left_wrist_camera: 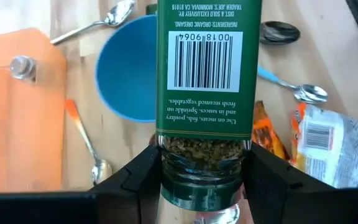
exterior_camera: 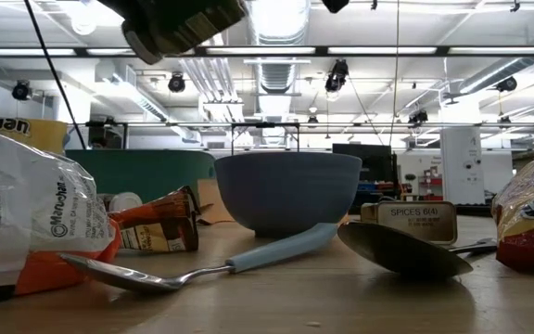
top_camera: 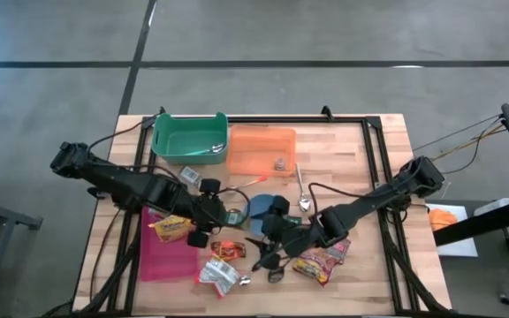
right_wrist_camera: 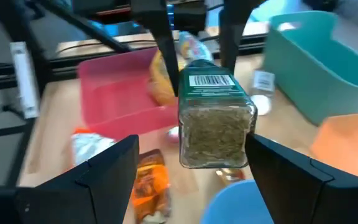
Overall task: Pick & Place Food Item
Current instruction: Put the green spice bottle into the orange bin
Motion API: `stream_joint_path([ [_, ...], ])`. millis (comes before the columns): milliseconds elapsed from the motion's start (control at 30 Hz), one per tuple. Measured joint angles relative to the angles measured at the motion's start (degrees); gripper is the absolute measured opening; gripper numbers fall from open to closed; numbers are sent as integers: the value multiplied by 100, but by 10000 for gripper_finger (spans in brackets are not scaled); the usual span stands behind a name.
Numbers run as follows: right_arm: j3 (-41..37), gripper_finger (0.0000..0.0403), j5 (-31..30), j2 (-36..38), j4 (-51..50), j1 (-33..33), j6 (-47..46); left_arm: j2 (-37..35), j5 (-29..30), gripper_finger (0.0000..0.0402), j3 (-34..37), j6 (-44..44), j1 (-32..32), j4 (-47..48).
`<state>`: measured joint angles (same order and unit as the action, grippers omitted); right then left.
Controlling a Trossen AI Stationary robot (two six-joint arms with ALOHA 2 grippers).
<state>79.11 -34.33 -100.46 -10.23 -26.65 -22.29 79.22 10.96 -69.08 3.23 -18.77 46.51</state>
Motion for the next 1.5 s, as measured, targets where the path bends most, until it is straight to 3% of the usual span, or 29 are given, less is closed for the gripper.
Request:
stream_joint_path([
  [333, 7, 292, -314, 52, -20, -39, 173, 0, -42, 170, 0, -40, -18, -65],
  [867, 22, 292, -30, 109, -33, -50, 409, 0, -68, 170, 0, -38, -27, -91],
  [1500, 17, 296, -186, 109, -154, -44, 299, 0, -153, 170, 0, -36, -27, -176],
])
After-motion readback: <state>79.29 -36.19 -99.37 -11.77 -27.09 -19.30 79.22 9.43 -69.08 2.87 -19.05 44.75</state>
